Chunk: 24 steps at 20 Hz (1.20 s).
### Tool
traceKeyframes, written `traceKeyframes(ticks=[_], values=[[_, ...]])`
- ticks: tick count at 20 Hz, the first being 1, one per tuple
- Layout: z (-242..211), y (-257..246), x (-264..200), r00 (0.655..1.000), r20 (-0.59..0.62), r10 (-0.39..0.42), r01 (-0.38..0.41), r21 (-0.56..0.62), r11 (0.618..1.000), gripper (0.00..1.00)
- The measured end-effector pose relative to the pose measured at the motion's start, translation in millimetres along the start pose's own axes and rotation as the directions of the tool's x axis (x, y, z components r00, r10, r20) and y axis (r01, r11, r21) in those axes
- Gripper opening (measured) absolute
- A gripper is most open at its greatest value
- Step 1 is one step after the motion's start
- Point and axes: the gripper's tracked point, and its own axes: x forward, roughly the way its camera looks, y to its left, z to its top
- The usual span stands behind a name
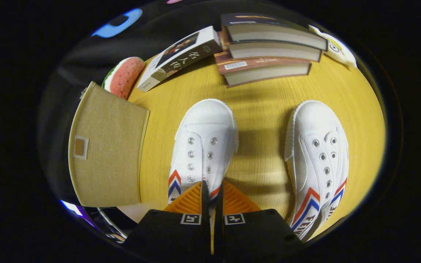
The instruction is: Open the storage box then place both shoes into the box .Put the left shoe in first, then the right shoe, with the right side of both shoes facing outward in a uniform manner.
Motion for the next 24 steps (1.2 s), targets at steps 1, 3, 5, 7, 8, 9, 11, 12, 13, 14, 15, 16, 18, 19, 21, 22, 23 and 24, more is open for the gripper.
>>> traceKeyframes(ticks=[1,3,5,7,8,9,11,12,13,14,15,16,18,19,21,22,23,24], values=[[6.3,0.9,-2.7,1.000,0.000,0.020,-0.020,0.044,0.999,0.08],[-0.3,-1.3,-3.2,1.000,0.001,0.012,-0.012,0.029,1.000,0.05],[-0.6,0.4,-10.9,1.000,0.017,-0.005,0.005,0.004,1.000,0.05],[-2.2,6.4,-22.9,1.000,0.025,0.000,-0.001,0.020,1.000,0.05],[-0.1,11.0,-30.9,0.999,0.039,0.006,-0.008,0.027,1.000,0.05],[2.9,15.2,-40.3,0.998,0.057,0.011,-0.012,0.029,0.999,0.05],[8.2,26.1,-63.1,0.996,0.083,0.026,-0.029,0.039,0.999,0.05],[11.3,33.5,-76.5,0.994,0.101,0.036,-0.040,0.046,0.998,0.05],[14.7,41.4,-89.3,0.992,0.116,0.045,-0.050,0.046,0.998,0.05],[18.8,48.8,-102.3,0.989,0.138,0.051,-0.058,0.042,0.997,0.05],[22.7,57.9,-114.9,0.986,0.155,0.054,-0.060,0.036,0.998,0.05],[26.4,66.5,-125.6,0.983,0.172,0.056,-0.062,0.030,0.998,0.05],[32.3,89.3,-143.6,0.978,0.196,0.068,-0.075,0.031,0.997,0.05],[34.8,103.0,-151.2,0.976,0.204,0.082,-0.091,0.035,0.995,0.05],[40.0,132.9,-164.9,0.968,0.225,0.114,-0.128,0.049,0.990,0.05],[41.1,147.8,-170.4,0.963,0.234,0.132,-0.148,0.050,0.988,0.05],[42.0,162.9,-174.0,0.959,0.242,0.148,-0.165,0.050,0.985,0.05],[41.7,176.7,-175.9,0.956,0.246,0.161,-0.178,0.048,0.983,0.05]])
